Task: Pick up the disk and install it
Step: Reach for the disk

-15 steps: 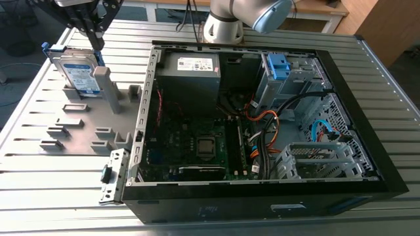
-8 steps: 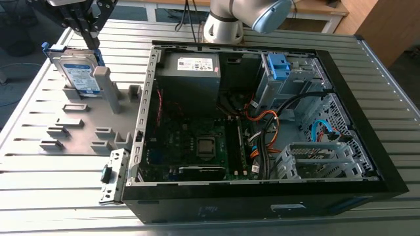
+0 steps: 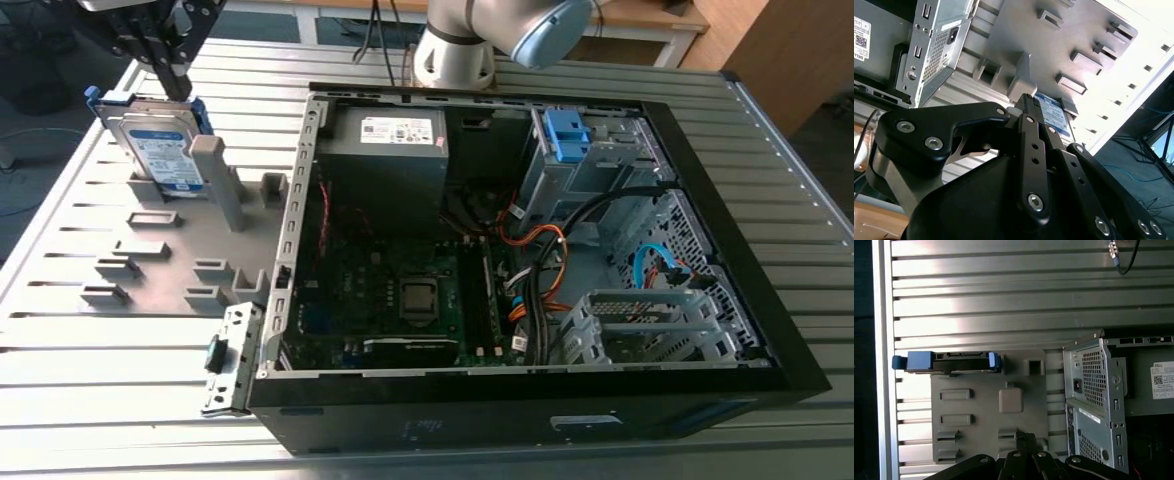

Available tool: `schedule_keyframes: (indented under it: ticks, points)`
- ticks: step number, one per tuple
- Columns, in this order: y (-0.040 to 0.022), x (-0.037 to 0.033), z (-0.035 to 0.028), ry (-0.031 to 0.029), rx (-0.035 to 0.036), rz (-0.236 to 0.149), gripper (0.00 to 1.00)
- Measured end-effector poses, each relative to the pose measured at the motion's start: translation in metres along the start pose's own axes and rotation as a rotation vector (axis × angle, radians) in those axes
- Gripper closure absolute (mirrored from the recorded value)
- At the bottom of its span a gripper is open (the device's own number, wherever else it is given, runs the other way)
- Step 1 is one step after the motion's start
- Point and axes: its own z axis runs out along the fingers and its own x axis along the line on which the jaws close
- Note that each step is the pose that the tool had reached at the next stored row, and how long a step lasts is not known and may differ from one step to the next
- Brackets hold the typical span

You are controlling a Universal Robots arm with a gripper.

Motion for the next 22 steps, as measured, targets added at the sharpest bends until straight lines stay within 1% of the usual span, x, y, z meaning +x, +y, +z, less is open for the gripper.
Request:
schedule_keyframes:
  ticks: [22]
  points:
    - [-0.0019, 0.0249, -0.0007, -0.0001, -0.0001, 0.000, 0.89]
